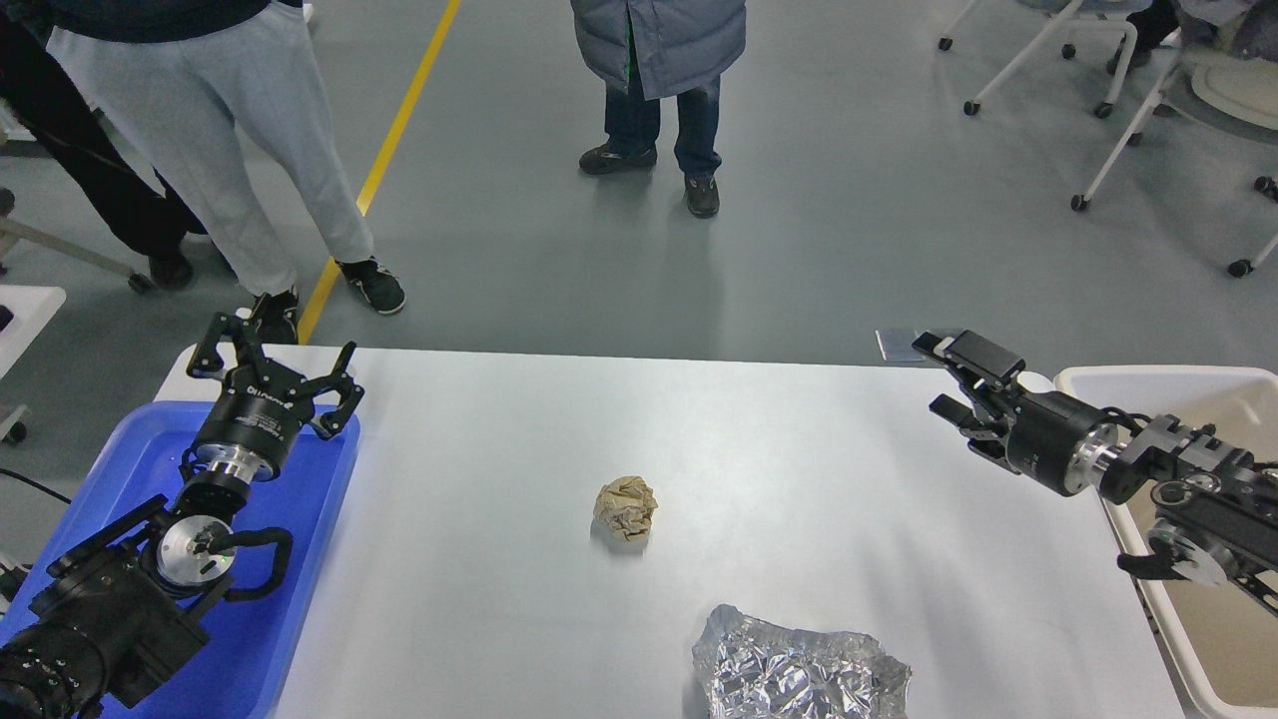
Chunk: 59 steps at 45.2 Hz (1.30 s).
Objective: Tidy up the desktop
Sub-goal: 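Swing the right gripper out and down toward the silver foil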
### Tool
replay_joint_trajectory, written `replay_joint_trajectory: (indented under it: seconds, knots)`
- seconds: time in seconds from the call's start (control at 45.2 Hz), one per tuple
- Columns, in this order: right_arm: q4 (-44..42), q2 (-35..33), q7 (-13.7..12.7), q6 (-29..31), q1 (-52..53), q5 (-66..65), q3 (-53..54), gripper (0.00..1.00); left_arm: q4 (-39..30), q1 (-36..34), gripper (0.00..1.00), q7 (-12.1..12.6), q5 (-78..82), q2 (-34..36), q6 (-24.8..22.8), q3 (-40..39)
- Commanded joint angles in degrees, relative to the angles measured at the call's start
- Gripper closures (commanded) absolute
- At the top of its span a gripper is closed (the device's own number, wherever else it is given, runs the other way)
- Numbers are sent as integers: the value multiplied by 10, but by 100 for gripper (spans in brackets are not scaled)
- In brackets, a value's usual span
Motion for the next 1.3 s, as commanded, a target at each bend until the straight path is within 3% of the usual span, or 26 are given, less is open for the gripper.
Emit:
replay_joint_trajectory:
  seconds: [0.0, 0.044, 0.088, 0.221, 0.332, 0.575, 0.708, 0.84, 1.15, 1.283]
  knots:
    - [96, -85, -50, 7, 122, -181, -146, 0, 0, 0, 0, -1, 0, 0, 0, 0]
    - [108, -91, -85, 7, 156, -230, -169, 0, 0, 0, 0, -1, 0, 0, 0, 0]
    - [116, -93, -102, 8, 196, -260, -200, 0, 0, 0, 0, -1, 0, 0, 0, 0]
    - [140, -85, -107, 14, 317, -264, -321, 0, 0, 0, 0, -1, 0, 0, 0, 0]
    - [155, -44, -108, 67, 391, -261, -392, 0, 0, 0, 0, 0, 0, 0, 0, 0]
    - [171, 8, -99, 137, 446, -229, -436, 2, 0, 0, 0, 0, 0, 0, 0, 0]
    - [164, 86, -98, 143, 454, -224, -461, 3, 0, 0, 0, -1, 0, 0, 0, 0]
    - [153, 160, -98, 131, 444, -275, -504, 3, 0, 0, 0, -1, 0, 0, 0, 0]
    - [97, 248, -78, 17, 380, -386, -560, 2, 0, 1, 0, -4, 0, 0, 0, 0]
    - [93, 255, -49, -9, 355, -424, -580, 2, 0, 1, 0, -8, 1, 0, 0, 0]
